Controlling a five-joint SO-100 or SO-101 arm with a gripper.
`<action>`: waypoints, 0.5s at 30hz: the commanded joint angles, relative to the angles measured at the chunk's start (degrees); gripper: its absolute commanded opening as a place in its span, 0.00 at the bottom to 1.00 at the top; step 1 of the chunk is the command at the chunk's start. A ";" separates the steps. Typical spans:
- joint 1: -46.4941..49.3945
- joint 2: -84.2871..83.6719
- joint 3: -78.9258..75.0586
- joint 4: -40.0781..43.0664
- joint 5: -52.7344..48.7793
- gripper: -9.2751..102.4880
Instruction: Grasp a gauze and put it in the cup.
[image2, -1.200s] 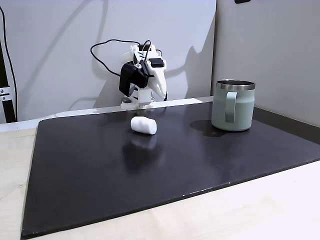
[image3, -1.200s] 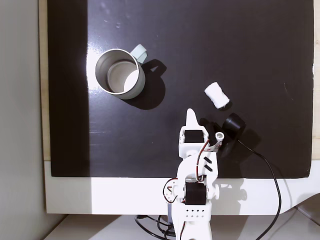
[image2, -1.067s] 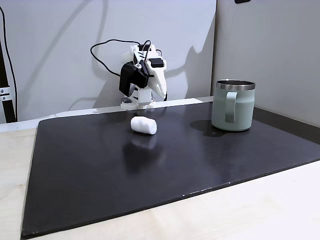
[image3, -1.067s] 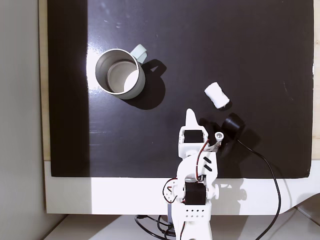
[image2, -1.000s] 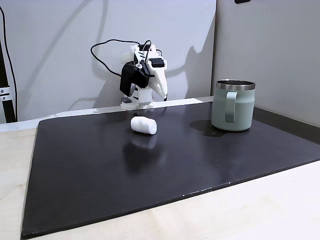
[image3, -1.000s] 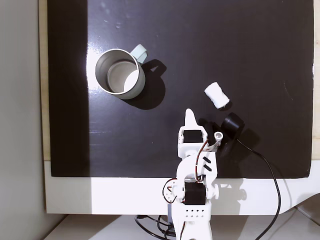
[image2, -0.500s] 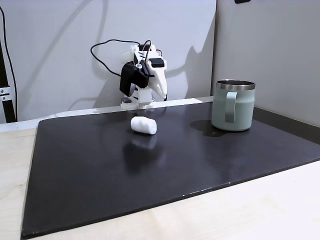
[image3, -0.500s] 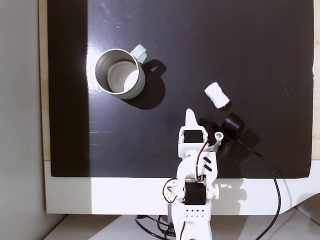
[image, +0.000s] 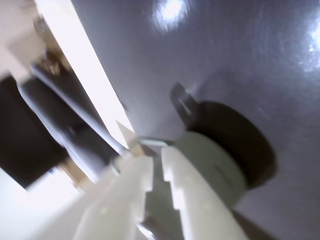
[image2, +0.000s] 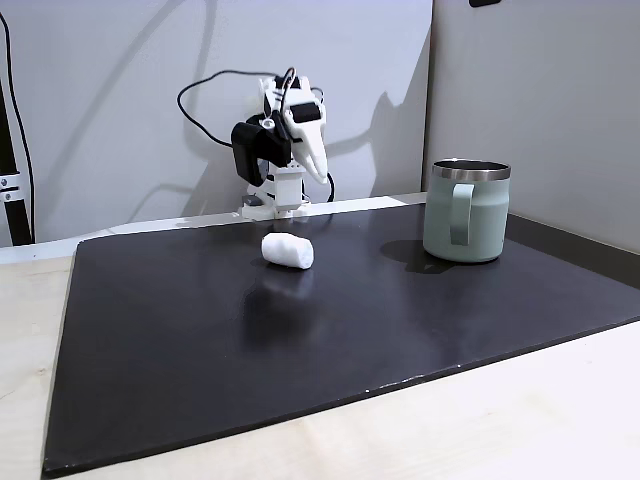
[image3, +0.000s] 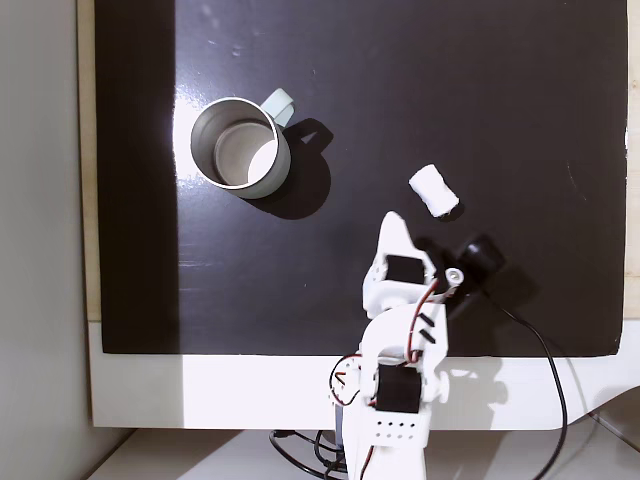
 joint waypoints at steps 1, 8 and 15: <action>2.29 -14.41 -12.74 -0.44 5.80 0.10; 5.89 -32.87 -29.18 6.24 13.97 0.18; 6.94 -43.24 -37.53 13.18 18.54 0.29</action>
